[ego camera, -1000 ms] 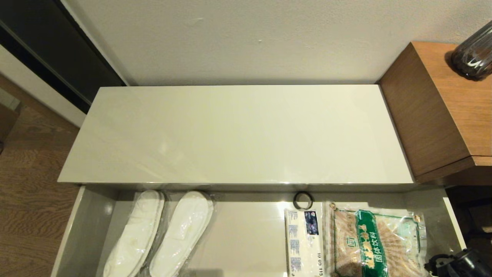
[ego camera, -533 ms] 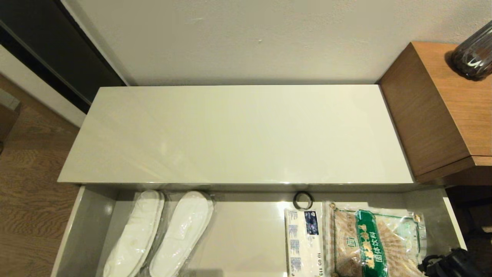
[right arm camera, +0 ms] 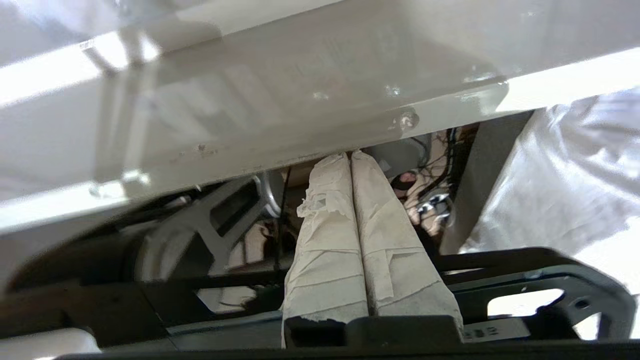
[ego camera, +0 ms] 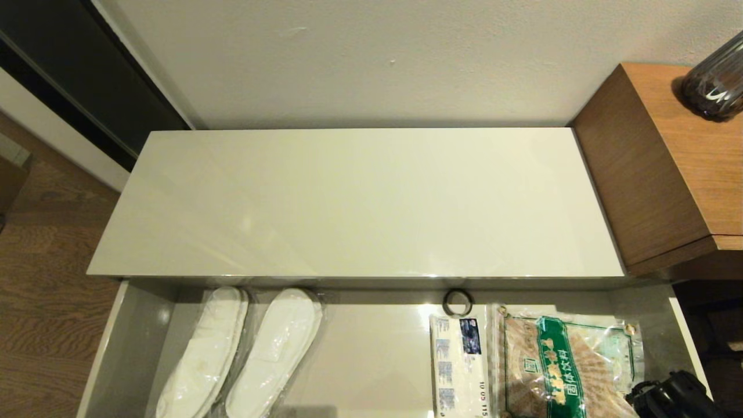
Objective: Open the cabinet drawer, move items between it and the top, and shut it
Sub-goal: Close the drawer
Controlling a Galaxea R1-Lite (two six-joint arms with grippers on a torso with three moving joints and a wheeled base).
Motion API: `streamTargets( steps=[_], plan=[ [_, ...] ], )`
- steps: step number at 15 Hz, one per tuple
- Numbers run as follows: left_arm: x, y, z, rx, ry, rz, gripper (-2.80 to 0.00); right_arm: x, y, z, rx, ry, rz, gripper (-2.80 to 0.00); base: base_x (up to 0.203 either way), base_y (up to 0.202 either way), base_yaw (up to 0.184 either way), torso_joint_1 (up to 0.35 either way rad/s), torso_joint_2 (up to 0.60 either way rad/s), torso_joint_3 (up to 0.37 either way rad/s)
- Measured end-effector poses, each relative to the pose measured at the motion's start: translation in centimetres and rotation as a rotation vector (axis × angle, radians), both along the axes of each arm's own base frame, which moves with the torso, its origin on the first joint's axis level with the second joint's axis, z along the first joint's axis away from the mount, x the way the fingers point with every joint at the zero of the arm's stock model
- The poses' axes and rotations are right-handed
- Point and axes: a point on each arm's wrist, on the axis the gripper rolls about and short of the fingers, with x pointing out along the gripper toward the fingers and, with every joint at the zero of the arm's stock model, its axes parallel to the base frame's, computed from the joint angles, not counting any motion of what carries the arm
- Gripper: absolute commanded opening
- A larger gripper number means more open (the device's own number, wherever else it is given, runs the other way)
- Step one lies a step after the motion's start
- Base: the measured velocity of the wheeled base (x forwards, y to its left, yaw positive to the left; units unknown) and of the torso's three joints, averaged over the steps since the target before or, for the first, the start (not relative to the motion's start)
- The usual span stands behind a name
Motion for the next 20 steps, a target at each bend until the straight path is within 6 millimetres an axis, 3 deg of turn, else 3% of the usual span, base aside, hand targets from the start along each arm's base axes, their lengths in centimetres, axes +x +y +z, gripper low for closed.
streamTargets(
  steps=[11,16,20],
  plan=[
    [0.0,0.0,0.0,0.001,0.0,0.0,-2.8,1.4,0.2,-0.9,-0.055,-0.164,-0.058,-2.8,0.0,0.0,0.0,0.0,0.0,0.0],
    [0.0,0.0,0.0,0.0,0.0,0.001,-2.8,1.8,0.3,-0.3,-0.059,-0.231,-0.068,-2.8,0.0,0.0,0.0,0.0,0.0,0.0],
    [0.0,0.0,0.0,0.0,0.0,0.0,-2.8,3.3,0.7,0.6,-0.085,-0.338,-0.099,-2.8,0.0,0.0,0.0,0.0,0.0,0.0]
  ],
)
